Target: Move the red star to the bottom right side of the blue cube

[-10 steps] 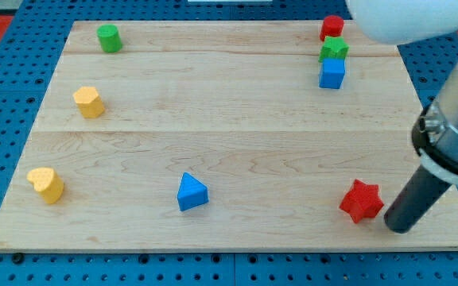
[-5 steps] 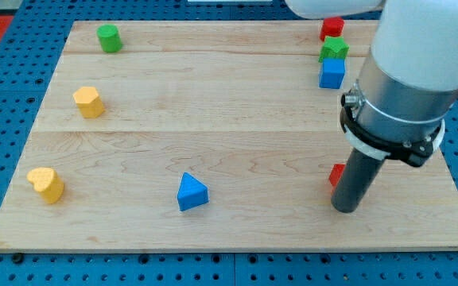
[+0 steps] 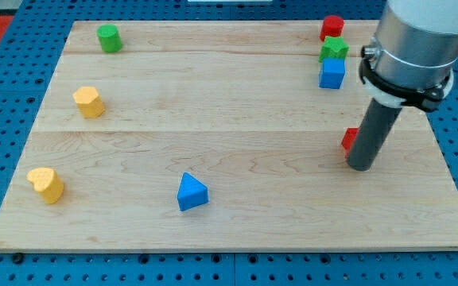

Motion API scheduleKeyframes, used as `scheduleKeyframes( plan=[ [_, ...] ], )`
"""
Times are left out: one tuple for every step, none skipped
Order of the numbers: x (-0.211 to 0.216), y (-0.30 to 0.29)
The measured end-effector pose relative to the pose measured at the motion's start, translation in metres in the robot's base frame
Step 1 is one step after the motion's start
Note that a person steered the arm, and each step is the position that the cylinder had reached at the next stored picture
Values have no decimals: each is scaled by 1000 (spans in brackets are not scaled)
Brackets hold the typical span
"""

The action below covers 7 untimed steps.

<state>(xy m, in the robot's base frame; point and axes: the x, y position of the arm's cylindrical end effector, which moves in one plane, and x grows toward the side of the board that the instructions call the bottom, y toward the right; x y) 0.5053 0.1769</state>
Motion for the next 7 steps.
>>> scheduleKeyframes(
  plan=[
    [0,24],
    [-14,36],
    [-62,37],
    [-92,30],
    [-85,30],
    [-55,30],
    [-66,7]
  ],
)
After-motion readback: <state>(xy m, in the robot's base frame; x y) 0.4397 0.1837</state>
